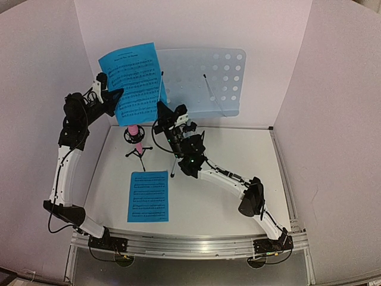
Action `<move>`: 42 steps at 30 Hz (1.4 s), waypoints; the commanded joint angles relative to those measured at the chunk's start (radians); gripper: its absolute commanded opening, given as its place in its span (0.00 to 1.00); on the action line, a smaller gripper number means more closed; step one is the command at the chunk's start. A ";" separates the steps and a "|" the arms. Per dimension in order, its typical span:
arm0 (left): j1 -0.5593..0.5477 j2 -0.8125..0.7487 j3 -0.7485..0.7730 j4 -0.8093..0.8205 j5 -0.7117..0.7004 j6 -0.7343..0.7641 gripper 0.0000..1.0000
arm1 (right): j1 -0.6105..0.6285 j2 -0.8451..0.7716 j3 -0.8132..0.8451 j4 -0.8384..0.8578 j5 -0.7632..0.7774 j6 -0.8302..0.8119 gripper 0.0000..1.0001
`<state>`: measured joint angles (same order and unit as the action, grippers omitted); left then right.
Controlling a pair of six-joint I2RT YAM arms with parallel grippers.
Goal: Set up the instrument practice props
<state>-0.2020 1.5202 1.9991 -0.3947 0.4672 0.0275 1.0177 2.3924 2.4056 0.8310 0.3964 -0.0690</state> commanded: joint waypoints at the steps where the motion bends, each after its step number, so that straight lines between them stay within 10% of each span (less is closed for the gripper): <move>1: 0.004 -0.052 -0.006 0.003 -0.005 -0.005 0.00 | 0.014 -0.054 0.050 0.111 0.005 -0.027 0.00; 42: -0.002 0.005 0.063 0.033 0.025 -0.032 0.00 | 0.041 -0.069 0.049 0.156 -0.089 -0.113 0.00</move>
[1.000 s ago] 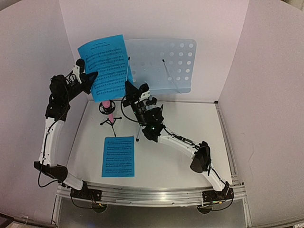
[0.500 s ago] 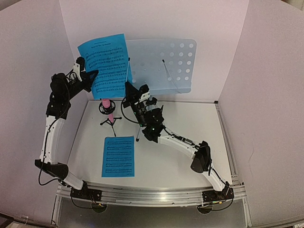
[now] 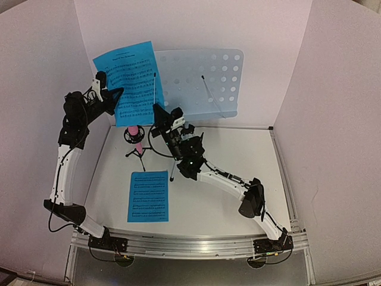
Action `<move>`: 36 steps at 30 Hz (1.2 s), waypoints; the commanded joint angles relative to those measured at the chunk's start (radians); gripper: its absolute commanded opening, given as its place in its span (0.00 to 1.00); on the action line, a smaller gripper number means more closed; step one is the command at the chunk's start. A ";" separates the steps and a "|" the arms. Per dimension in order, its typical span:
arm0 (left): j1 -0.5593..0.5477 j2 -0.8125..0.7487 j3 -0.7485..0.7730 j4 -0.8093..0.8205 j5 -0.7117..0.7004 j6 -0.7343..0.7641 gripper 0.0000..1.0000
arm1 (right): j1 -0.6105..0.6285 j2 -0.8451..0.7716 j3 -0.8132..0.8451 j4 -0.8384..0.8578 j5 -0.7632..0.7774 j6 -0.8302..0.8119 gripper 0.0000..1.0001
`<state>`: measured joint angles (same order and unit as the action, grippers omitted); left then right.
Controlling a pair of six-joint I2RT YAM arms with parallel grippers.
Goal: Set up the instrument practice props
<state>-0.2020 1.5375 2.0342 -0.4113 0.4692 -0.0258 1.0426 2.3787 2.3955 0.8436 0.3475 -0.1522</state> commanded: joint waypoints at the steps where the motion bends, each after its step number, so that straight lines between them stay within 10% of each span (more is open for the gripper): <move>1: -0.005 -0.010 0.033 0.050 0.026 0.032 0.00 | 0.017 -0.058 0.049 0.144 -0.029 -0.036 0.00; 36: -0.138 0.173 0.274 -0.036 0.178 0.154 0.00 | 0.015 -0.089 -0.046 0.144 0.010 -0.041 0.00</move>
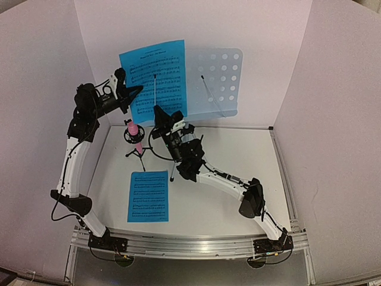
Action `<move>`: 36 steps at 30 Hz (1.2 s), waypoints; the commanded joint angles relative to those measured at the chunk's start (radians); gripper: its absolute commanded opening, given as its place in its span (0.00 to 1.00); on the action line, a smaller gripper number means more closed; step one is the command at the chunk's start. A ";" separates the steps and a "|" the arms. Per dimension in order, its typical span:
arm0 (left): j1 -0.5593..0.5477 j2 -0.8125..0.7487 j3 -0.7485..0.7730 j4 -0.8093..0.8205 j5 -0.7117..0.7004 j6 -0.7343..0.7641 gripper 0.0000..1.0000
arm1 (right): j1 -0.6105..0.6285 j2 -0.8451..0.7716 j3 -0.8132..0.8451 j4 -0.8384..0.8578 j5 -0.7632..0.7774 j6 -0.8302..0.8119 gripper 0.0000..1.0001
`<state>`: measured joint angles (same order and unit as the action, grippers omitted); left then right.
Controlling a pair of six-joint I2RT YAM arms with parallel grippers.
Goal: Set up the instrument practice props
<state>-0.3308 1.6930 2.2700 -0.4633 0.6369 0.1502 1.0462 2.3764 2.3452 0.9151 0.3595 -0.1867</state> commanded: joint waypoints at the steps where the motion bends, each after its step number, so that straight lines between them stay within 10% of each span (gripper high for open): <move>1: -0.010 0.016 0.031 0.031 0.006 -0.028 0.00 | 0.011 -0.089 0.002 0.073 -0.003 -0.006 0.00; 36: -0.048 0.070 0.101 0.002 -0.043 0.115 0.00 | 0.012 -0.112 -0.048 0.076 0.000 0.018 0.00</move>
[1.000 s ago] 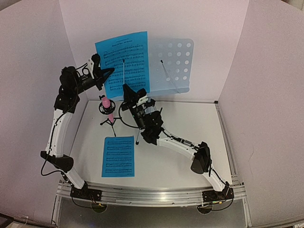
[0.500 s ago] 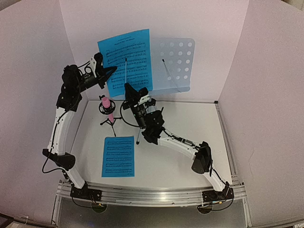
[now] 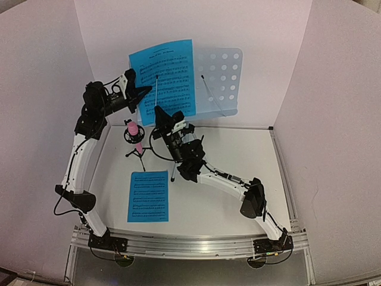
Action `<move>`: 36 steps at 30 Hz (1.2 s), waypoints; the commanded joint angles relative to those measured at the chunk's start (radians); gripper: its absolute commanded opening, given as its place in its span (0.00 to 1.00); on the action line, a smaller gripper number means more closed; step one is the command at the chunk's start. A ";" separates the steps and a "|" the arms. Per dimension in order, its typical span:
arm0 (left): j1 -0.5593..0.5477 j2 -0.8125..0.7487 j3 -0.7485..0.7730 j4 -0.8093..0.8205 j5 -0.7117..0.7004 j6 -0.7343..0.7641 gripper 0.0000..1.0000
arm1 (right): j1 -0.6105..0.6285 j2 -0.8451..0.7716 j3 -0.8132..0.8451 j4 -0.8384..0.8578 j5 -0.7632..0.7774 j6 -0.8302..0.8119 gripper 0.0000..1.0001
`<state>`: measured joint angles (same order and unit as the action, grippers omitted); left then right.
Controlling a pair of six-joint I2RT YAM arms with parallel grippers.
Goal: Set up the instrument practice props
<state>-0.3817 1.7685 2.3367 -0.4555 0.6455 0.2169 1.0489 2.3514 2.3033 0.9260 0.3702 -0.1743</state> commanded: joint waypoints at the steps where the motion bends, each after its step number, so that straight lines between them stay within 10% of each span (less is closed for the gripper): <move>1: 0.003 -0.004 0.042 -0.009 -0.059 0.057 0.00 | 0.009 -0.089 -0.008 0.066 -0.011 0.006 0.00; 36: 0.047 -0.018 0.065 -0.068 -0.064 0.180 0.00 | 0.009 -0.103 -0.032 0.070 -0.010 0.015 0.00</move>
<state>-0.3586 1.7655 2.3764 -0.5163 0.6244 0.3935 1.0489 2.3314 2.2700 0.9268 0.3695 -0.1649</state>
